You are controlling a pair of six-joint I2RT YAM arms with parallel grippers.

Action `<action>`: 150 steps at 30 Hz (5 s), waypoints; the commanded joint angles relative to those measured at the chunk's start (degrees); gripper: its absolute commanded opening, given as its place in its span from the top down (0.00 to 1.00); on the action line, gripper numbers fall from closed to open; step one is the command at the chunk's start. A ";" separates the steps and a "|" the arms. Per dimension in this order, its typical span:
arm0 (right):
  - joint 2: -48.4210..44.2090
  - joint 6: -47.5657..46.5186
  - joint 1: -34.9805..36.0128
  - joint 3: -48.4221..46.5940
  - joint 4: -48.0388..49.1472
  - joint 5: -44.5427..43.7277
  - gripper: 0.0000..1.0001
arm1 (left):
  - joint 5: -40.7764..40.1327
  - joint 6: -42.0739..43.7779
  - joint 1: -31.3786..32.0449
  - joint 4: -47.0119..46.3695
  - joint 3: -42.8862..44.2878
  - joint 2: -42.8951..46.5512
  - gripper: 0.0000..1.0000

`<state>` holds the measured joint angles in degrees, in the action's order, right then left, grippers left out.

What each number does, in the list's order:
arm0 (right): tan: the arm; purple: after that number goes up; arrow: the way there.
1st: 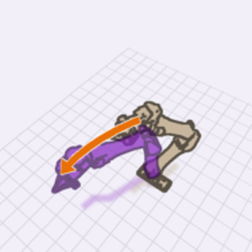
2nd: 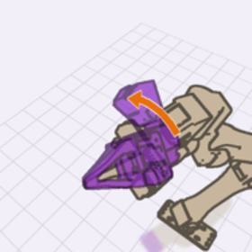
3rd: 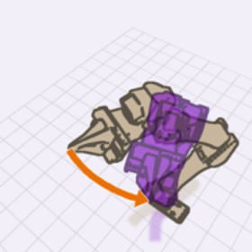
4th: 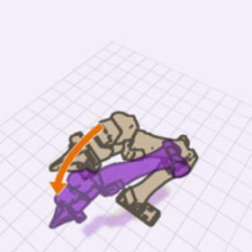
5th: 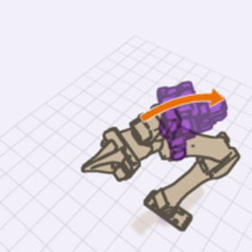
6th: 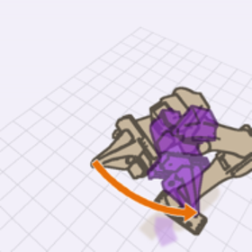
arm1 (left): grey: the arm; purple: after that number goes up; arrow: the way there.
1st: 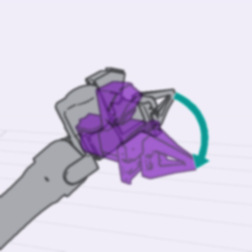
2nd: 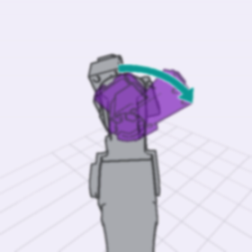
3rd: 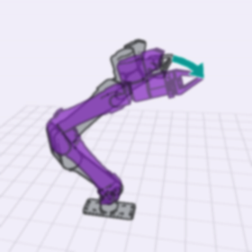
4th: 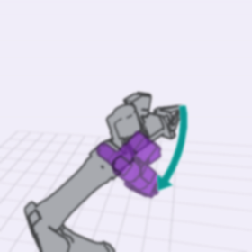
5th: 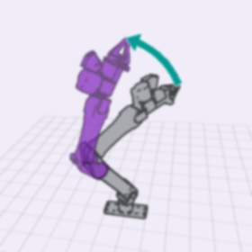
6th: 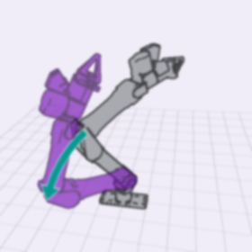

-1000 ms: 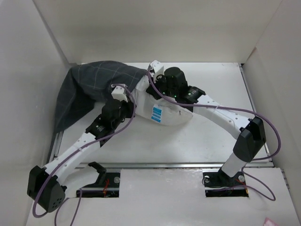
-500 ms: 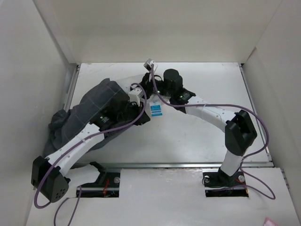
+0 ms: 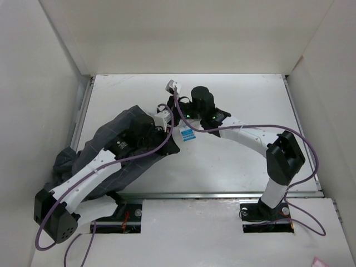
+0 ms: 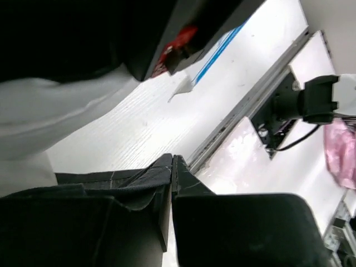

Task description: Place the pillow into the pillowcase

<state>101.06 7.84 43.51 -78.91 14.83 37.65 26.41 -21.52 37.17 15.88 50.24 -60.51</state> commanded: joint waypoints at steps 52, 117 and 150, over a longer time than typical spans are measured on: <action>0.90 26.00 -3.95 7.27 -5.45 -42.79 0.94 | 0.31 -0.99 0.80 -13.15 7.77 -10.60 1.00; -14.53 4.63 -14.24 20.45 36.27 -13.74 1.00 | -40.32 14.91 7.46 8.37 60.21 -35.64 1.00; -12.70 18.27 0.97 37.51 56.71 -75.78 1.00 | -13.84 -1.42 18.99 17.70 41.70 -25.62 1.00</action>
<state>93.73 23.22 44.62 -41.71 62.15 -30.52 -0.05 -15.88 50.63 34.65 94.56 -89.65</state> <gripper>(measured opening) 0.033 0.010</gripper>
